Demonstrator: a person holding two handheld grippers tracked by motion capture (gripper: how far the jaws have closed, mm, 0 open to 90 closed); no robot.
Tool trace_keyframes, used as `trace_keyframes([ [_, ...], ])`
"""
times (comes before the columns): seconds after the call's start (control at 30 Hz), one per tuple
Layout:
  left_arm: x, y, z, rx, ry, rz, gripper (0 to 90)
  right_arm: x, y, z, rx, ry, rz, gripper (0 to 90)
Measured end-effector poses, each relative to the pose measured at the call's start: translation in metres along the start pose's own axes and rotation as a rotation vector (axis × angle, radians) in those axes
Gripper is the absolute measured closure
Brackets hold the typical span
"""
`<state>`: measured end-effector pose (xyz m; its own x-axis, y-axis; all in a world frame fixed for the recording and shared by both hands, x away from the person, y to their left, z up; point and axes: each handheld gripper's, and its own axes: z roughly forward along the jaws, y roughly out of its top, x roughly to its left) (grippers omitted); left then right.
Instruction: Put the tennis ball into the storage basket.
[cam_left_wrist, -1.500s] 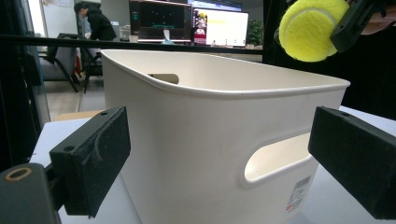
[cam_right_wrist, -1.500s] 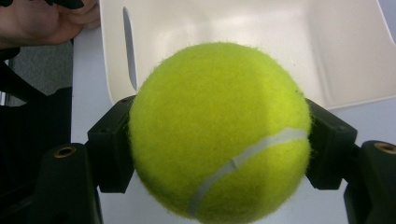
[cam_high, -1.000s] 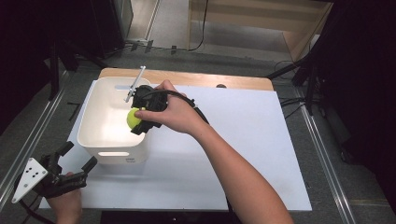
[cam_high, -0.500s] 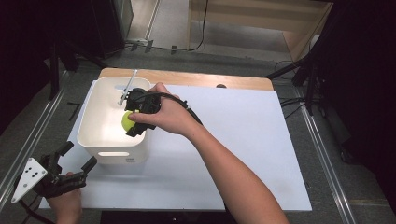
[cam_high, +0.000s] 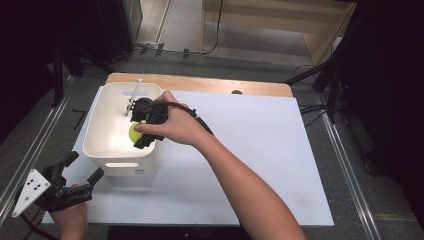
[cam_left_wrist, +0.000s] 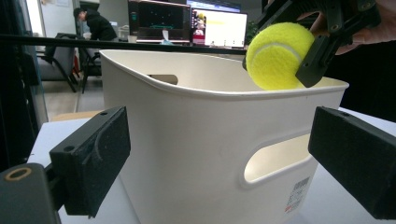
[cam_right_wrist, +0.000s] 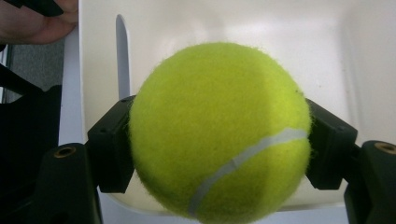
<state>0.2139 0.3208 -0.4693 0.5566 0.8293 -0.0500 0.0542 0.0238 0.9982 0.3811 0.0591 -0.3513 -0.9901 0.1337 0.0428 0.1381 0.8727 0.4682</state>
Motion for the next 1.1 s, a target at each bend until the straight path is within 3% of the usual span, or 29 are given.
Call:
trace_keyframes([
  [0.17, 0.0, 0.0, 0.0, 0.004, 0.002, 0.001, 5.8, 0.001, -0.002, 0.001, 0.026, -0.003, 0.013, 23.7],
  [0.47, 0.0, 0.0, 0.0, 0.001, 0.001, 0.0, 5.8, 0.001, -0.003, 0.001, 0.013, -0.003, -0.005, 22.6],
  [0.53, 0.0, 0.0, 0.0, 0.001, 0.001, 0.0, 5.8, 0.003, -0.003, 0.0, 0.007, -0.044, 0.007, 0.0],
  [0.67, 0.0, 0.0, 0.0, 0.001, 0.001, 0.0, 5.8, 0.004, -0.003, -0.004, -0.007, -0.068, 0.062, 0.0],
  [0.9, 0.0, 0.0, 0.001, 0.003, 0.003, 0.002, 5.8, 0.007, -0.005, -0.008, -0.006, -0.041, 0.034, 0.0],
  [1.1, 0.0, 0.0, 0.001, 0.004, 0.003, 0.002, 5.8, 0.007, -0.007, -0.011, -0.023, -0.045, 0.028, 0.0],
])
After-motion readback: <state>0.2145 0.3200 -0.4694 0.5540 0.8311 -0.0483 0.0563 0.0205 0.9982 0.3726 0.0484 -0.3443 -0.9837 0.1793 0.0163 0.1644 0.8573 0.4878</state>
